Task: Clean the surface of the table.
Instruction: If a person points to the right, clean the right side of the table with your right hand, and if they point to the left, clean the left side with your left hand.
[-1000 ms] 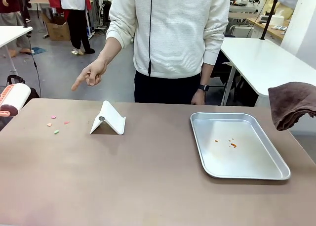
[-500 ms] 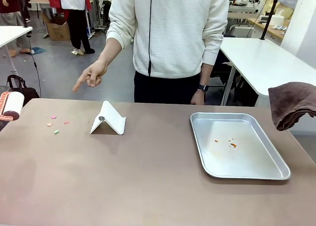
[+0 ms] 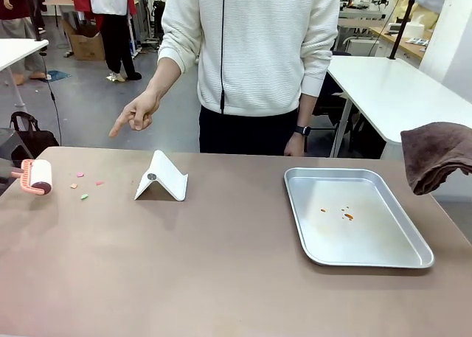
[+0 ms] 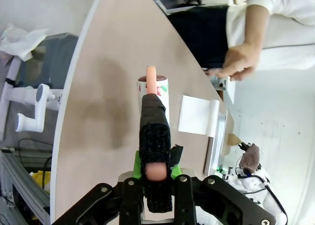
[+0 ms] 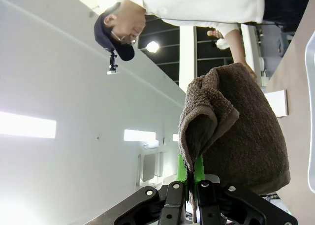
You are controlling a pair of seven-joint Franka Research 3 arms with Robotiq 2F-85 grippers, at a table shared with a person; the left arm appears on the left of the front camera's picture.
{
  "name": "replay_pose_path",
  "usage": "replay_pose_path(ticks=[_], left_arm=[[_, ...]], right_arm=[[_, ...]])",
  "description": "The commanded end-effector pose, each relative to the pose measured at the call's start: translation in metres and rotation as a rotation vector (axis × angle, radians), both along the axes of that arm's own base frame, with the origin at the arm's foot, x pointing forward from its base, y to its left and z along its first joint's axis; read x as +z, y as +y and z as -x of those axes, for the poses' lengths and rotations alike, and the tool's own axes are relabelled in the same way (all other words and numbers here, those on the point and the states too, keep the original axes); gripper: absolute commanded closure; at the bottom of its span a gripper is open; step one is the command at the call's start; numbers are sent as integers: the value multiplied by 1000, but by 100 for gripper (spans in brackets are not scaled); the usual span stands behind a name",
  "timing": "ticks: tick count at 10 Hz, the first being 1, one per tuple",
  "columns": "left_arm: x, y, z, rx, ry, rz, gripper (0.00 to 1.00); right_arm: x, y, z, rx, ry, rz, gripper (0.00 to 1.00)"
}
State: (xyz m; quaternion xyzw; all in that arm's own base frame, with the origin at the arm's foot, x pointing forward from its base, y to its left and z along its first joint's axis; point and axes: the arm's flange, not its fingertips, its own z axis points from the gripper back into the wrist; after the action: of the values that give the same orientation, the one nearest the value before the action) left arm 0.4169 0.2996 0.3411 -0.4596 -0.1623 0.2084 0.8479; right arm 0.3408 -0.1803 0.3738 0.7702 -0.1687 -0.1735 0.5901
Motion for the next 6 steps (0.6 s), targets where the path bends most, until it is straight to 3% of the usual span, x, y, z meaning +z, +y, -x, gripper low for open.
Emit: replay_pose_path(ticks=[1, 6], left_arm=[[-3, -8, -11, 35, 40, 23, 78], [-16, -16, -19, 41, 87, 2, 78]], right_arm=[[4, -2, 2, 11, -10, -4, 100], [4, -2, 2, 11, -10, -4, 100]])
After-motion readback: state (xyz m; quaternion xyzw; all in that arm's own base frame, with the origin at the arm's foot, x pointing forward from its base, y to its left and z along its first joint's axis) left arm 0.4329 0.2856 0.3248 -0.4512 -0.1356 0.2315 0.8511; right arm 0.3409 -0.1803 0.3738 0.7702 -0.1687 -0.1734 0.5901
